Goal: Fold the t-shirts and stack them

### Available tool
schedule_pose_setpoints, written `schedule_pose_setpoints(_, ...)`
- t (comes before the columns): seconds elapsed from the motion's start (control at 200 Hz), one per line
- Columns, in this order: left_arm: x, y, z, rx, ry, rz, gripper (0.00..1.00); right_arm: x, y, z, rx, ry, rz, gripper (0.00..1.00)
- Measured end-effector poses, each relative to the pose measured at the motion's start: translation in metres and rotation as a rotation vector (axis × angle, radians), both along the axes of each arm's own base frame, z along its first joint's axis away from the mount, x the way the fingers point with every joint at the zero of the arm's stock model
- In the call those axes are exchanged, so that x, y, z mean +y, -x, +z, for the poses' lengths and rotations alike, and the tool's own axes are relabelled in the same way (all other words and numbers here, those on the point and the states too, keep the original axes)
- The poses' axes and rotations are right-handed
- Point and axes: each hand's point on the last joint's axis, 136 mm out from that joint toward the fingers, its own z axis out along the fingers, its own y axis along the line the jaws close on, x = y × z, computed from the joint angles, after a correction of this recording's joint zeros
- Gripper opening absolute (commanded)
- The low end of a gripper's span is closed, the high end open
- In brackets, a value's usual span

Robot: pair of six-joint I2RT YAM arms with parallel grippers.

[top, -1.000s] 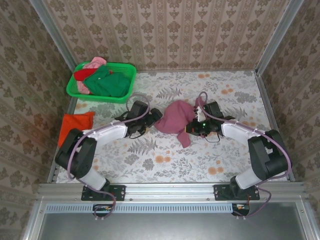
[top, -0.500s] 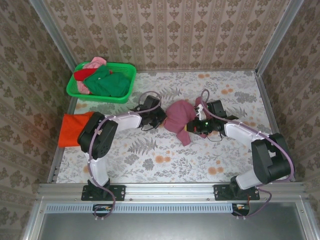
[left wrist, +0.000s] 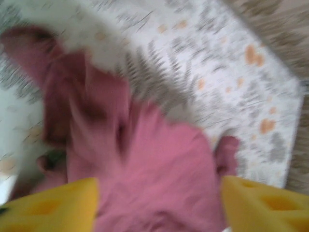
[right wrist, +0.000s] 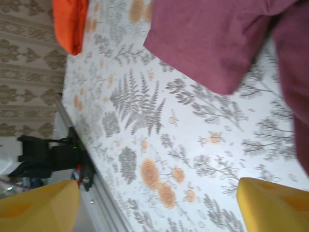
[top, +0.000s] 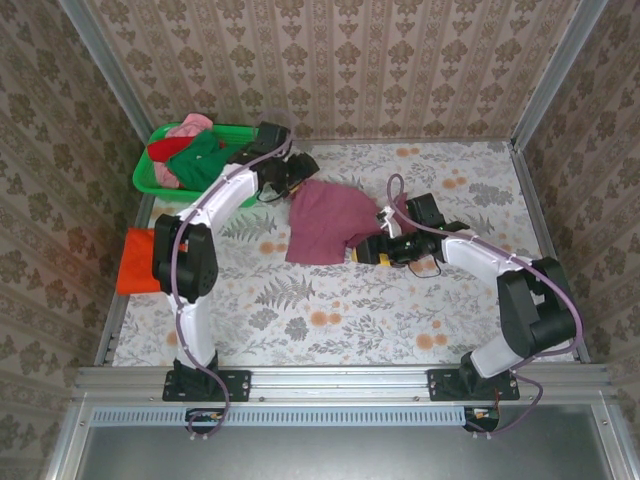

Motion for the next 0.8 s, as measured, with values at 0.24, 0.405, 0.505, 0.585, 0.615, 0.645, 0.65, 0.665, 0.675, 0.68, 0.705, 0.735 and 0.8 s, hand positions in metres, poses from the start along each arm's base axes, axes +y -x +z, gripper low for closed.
schedule_pose_setpoints(0.24, 0.016, 0.088, -0.076, 0.144, -0.213, -0.04, 1.0, -0.019, -0.012, 0.014, -0.106, 0.086, -0.095, 0.88)
schedule_pose_setpoints(0.405, 0.041, 0.102, -0.076, 0.127, -0.244, -0.012, 0.76, -0.027, -0.018, 0.01, -0.123, 0.134, -0.136, 0.88)
schedule_pose_setpoints(0.505, 0.044, 0.088, -0.074, 0.098, -0.269, -0.03, 0.56, -0.03, -0.022, 0.008, -0.129, 0.157, -0.156, 0.87)
schedule_pose_setpoints(0.585, 0.038, 0.073, -0.075, 0.087, -0.291, -0.056, 0.48, -0.033, -0.024, 0.007, -0.13, 0.173, -0.173, 0.87)
schedule_pose_setpoints(0.615, 0.034, 0.066, -0.075, 0.081, -0.298, -0.071, 0.44, -0.034, -0.024, 0.006, -0.128, 0.176, -0.178, 0.87)
schedule_pose_setpoints(0.645, 0.031, 0.061, -0.076, 0.078, -0.306, -0.085, 0.4, -0.035, -0.025, 0.006, -0.128, 0.18, -0.184, 0.87)
schedule_pose_setpoints(0.65, 0.031, 0.06, -0.077, 0.08, -0.306, -0.085, 0.39, -0.035, -0.025, 0.006, -0.128, 0.18, -0.184, 0.87)
schedule_pose_setpoints(0.665, 0.029, 0.058, -0.078, 0.081, -0.31, -0.09, 0.37, -0.035, -0.025, 0.005, -0.128, 0.183, -0.188, 0.87)
schedule_pose_setpoints(0.675, 0.029, 0.057, -0.078, 0.079, -0.313, -0.097, 0.36, -0.036, -0.025, 0.005, -0.127, 0.186, -0.19, 0.87)
schedule_pose_setpoints(0.68, 0.028, 0.056, -0.078, 0.08, -0.314, -0.097, 0.35, -0.036, -0.025, 0.005, -0.127, 0.186, -0.191, 0.87)
schedule_pose_setpoints(0.705, 0.027, 0.055, -0.081, 0.084, -0.321, -0.107, 0.3, -0.037, -0.026, 0.005, -0.128, 0.191, -0.196, 0.87)
schedule_pose_setpoints(0.735, 0.026, 0.054, -0.084, 0.095, -0.325, -0.112, 0.26, -0.038, -0.027, 0.004, -0.129, 0.196, -0.2, 0.87)
schedule_pose_setpoints(0.8, 0.025, 0.058, -0.093, 0.122, -0.336, -0.129, 0.17, -0.04, -0.028, 0.003, -0.133, 0.211, -0.214, 0.87)
